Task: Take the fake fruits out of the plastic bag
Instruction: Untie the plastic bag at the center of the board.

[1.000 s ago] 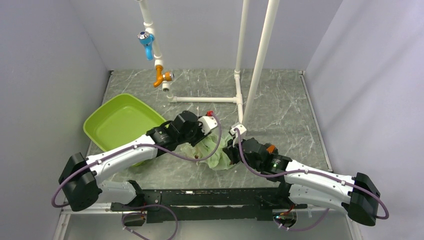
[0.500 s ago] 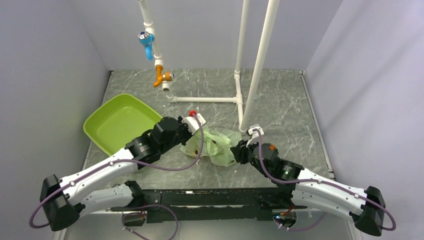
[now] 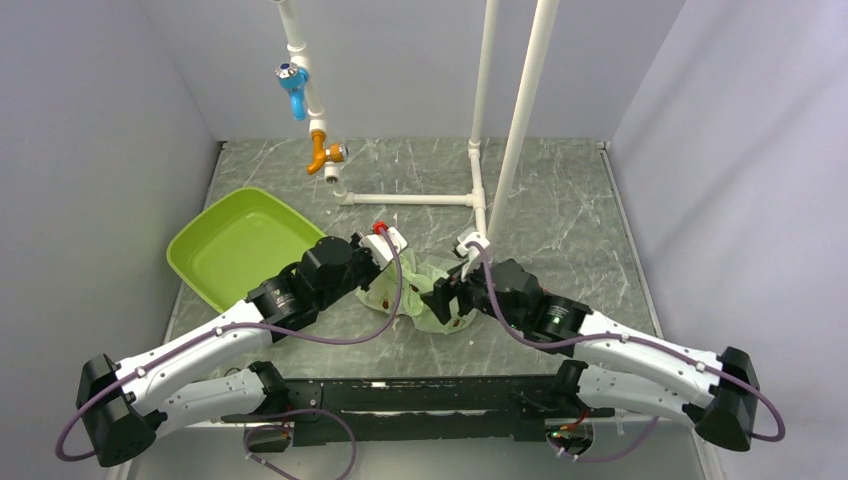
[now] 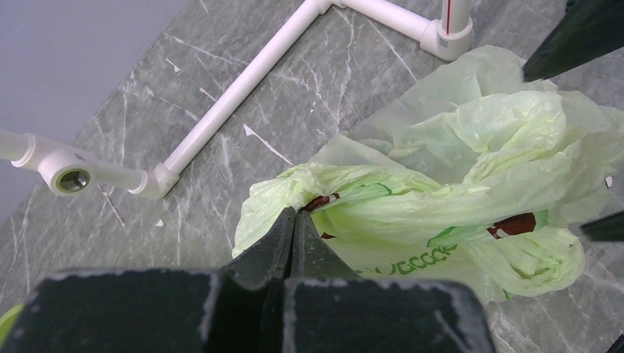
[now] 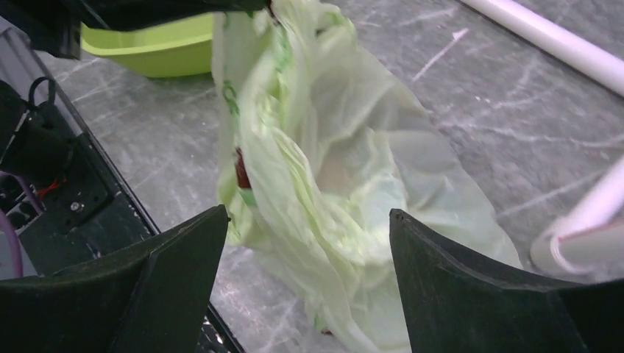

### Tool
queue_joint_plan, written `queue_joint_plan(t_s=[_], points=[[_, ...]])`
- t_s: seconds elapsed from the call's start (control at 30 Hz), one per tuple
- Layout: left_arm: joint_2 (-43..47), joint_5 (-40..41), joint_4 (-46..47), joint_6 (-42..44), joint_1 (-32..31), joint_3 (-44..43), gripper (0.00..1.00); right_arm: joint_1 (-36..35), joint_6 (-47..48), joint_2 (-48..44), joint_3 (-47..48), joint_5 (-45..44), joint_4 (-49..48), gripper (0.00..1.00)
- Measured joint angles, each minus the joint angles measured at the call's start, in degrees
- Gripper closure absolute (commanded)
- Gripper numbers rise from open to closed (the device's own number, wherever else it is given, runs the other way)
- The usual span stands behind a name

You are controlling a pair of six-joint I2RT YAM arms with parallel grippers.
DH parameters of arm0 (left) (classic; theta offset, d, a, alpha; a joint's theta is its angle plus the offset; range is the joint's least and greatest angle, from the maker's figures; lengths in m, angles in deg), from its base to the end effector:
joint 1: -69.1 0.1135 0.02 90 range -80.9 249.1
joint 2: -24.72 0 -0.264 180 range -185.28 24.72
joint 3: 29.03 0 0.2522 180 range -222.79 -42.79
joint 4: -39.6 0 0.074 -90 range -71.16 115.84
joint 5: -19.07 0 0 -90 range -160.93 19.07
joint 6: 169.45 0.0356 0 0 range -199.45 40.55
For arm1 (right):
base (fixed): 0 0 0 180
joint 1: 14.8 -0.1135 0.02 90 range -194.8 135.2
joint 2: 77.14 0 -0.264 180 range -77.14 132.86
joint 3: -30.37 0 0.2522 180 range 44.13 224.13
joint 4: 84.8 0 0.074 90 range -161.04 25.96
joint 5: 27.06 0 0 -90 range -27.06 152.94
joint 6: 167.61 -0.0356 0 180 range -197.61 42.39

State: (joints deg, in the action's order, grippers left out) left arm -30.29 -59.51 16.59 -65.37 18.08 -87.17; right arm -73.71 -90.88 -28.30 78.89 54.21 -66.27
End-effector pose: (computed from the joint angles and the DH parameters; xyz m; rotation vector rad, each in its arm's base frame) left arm 0.1457 -0.1688 0.3065 0.9163 1.6851 -0.2439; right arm 0.1088 0.1700 0.2756 -0.6605 1.8451 0.7038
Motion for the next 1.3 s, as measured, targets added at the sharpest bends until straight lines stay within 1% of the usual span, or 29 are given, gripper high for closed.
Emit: queue_joint_plan(t_s=[0.03, 0.07, 0.17, 0.27, 0.33, 0.4, 0.5, 0.57, 0.63, 0.7, 0.73, 0.93, 1.1, 1.13, 1.17, 1.2, 1.23, 1.27, 1.3], points=[[0.0, 0.0, 0.0, 0.0, 0.0, 0.0, 1.00, 0.0, 0.6, 1.8, 1.3, 0.8, -0.6, 0.16], [0.0, 0.0, 0.0, 0.0, 0.0, 0.0, 1.00, 0.0, 1.1, 3.4, 2.4, 1.4, -1.3, 0.18], [0.0, 0.0, 0.0, 0.0, 0.0, 0.0, 1.00, 0.0, 2.2, 7.5, 4.5, 2.2, -2.9, 0.29], [0.0, 0.0, 0.0, 0.0, 0.0, 0.0, 1.00, -0.1, 3.1, 11.7, 6.9, 3.6, -3.6, 0.46], [0.0, 0.1, 0.0, 0.0, 0.0, 0.0, 1.00, -0.1, 3.4, 13.7, 8.0, 4.2, -4.0, 0.52], [0.0, 0.1, 0.0, 0.0, 0.0, 0.0, 1.00, -0.3, 3.4, 14.9, 8.6, 4.3, -4.2, 0.60], [0.0, 0.5, 0.0, 0.0, 0.0, 0.0, 1.00, -0.5, 3.2, 14.6, 8.6, 3.2, -4.3, 0.69], [0.0, 0.7, 0.0, 0.0, 0.0, 0.0, 1.00, -0.5, 3.0, 13.2, 8.2, 1.6, -4.6, 0.78], [0.0, 1.0, 0.1, 0.0, 0.0, 0.0, 1.00, -0.5, 2.5, 10.6, 6.8, -0.4, -4.9, 0.90], [0.0, 1.6, 0.1, 0.0, 0.0, 0.0, 1.00, -0.5, 1.9, 7.4, 4.9, -2.6, -4.9, 0.98], [0.0, 1.8, 0.2, 0.0, 0.0, 0.0, 1.00, -0.5, 1.5, 6.0, 4.1, -3.7, -4.9, 1.00], [1.3, 3.4, 1.0, 0.0, 0.0, 0.4, 1.00, -0.5, -2.1, -1.7, -1.3, -9.9, -4.3, 1.00], [2.2, 3.5, 1.4, 0.0, -0.1, 0.7, 1.00, -0.5, -5.0, -5.9, -3.8, -11.8, -2.1, 1.00], [2.2, 3.5, 1.4, -0.1, -0.1, 0.7, 0.99, -0.5, -5.2, -6.3, -3.8, -11.7, -1.8, 1.00], [2.3, 3.6, 1.5, -0.1, -0.1, 0.8, 0.84, -0.5, -5.4, -6.9, -3.8, -11.5, -1.6, 1.00], [2.4, 3.7, 1.5, -0.1, -0.2, 0.9, 0.60, -0.5, -5.6, -7.4, -3.8, -11.0, -1.6, 1.00], [2.6, 3.8, 1.5, 0.1, -0.2, 0.9, 0.40, -0.5, -5.6, -7.9, -3.9, -10.3, -1.7, 1.00], [2.9, 4.0, 1.5, 0.2, -0.2, 1.0, 0.26, -0.5, -5.5, -8.3, -4.1, -9.7, -1.6, 1.00], [3.4, 4.1, 1.5, 0.2, -0.2, 1.1, 0.18, -0.5, -5.3, -8.6, -4.3, -8.9, -1.6, 1.00]])
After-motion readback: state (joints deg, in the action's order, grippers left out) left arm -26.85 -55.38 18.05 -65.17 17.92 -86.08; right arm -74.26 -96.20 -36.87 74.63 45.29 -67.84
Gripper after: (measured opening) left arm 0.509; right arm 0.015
